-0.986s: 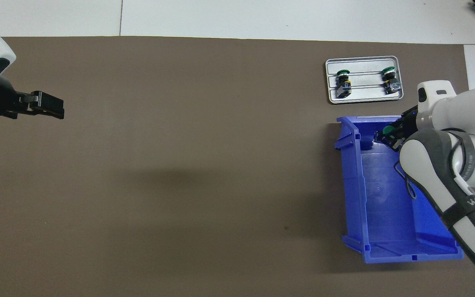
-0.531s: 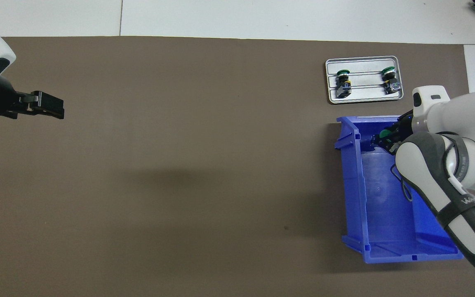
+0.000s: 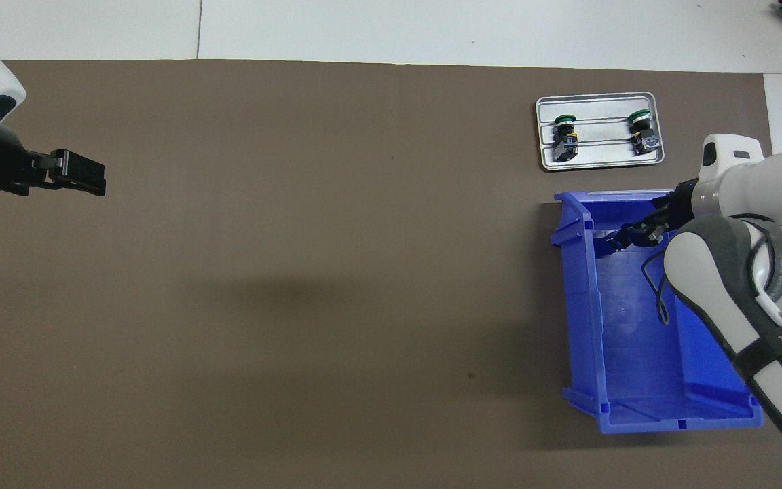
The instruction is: Place and press button with both arms
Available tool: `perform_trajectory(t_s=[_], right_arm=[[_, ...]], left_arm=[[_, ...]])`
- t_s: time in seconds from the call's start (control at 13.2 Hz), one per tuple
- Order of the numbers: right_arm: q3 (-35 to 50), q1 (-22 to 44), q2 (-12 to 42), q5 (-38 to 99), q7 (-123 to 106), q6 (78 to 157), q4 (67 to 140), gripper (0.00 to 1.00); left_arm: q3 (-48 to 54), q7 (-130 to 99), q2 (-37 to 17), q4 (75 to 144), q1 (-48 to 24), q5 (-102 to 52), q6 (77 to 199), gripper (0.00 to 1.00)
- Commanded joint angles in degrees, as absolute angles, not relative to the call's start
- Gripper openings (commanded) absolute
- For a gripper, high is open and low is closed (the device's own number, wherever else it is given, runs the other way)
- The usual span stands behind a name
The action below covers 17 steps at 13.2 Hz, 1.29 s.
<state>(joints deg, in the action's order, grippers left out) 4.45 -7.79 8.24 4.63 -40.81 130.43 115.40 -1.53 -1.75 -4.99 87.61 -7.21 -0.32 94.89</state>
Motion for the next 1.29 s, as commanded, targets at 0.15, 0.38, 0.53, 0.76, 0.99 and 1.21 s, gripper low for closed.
perform_trajectory(t_s=[0.15,0.38,0.53,0.76,0.99,1.21], right_arm=[[4.92,-6.24,0.27,5.19,-15.26,125.18,114.1,0.82],[5.53,-6.07,0.09,3.96,-3.73,116.83,106.55,0.98],[5.54,-3.62,0.18,0.72,3.31,110.16,100.84,0.99],[5.54,-0.36,0.53,-2.02,11.14,102.85,95.03,0.99],[5.54,0.26,2.54,-2.72,11.95,95.39,86.43,0.99],[5.54,0.0,2.55,-2.02,11.87,93.17,84.29,0.99]], left_arm=[[-1.41,-1.32,-3.25,89.82,-6.77,-0.97,95.71,1.0],[-1.41,-1.32,-3.25,89.74,-6.77,-0.97,95.71,1.0],[-1.41,-1.32,-3.25,89.82,-6.77,-0.97,95.71,1.0],[-1.41,-1.32,-3.25,89.74,-6.77,-0.97,95.71,1.0],[-1.41,-1.32,-3.25,89.74,-6.77,-0.97,95.71,1.0],[-1.41,-1.32,-3.25,89.74,-6.77,-0.97,95.8,1.0]])
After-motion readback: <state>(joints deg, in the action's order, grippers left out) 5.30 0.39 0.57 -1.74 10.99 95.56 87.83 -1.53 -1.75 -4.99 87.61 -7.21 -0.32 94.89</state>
